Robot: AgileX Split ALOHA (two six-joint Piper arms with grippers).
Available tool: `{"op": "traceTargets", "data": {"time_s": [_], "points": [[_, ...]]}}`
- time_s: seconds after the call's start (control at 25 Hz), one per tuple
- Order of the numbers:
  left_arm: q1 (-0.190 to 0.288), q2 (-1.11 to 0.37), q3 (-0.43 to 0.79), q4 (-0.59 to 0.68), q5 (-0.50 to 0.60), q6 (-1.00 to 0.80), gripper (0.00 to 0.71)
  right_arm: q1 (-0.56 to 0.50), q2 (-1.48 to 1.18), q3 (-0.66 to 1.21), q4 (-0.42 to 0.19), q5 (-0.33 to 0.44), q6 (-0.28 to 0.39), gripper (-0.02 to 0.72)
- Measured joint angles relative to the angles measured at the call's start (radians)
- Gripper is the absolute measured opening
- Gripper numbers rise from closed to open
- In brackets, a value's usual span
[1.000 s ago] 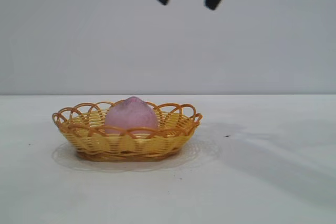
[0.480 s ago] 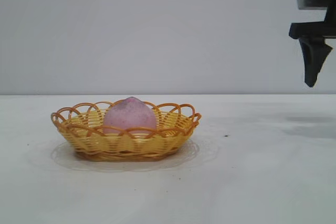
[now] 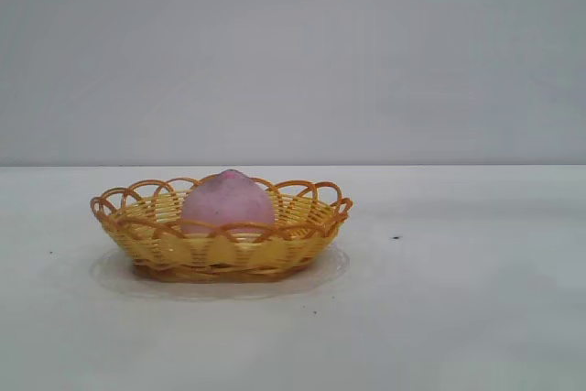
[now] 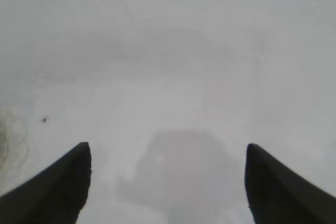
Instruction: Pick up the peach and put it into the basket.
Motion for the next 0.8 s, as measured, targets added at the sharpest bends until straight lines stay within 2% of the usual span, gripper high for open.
{"op": "traceTargets", "data": {"time_s": [0.16,0.24,0.32,0.44,0.64,0.8], "points": [[0.000,0.000,0.000,0.000,0.000,0.000,0.358,0.000,-0.217,0.085,-0.002,0.210,0.009,0.565],[0.000,0.000,0.000,0.000,0.000,0.000,0.358,0.000,-0.308,0.109,-0.002,0.290,0.015,0.565],[0.000,0.000,0.000,0.000,0.000,0.000,0.358,0.000,-0.386,0.139,-0.002,0.336,0.016,0.565],[0.000,0.000,0.000,0.000,0.000,0.000,0.358,0.000,-0.509,0.200,-0.004,0.338,0.016,0.565],[0.000,-0.001,0.000,0.000,0.000,0.000,0.358,0.000,-0.691,0.326,-0.004,0.253,-0.033,0.565],[0.000,-0.001,0.000,0.000,0.000,0.000,0.358,0.000,-0.762,0.352,-0.005,0.236,-0.038,0.565]]}}
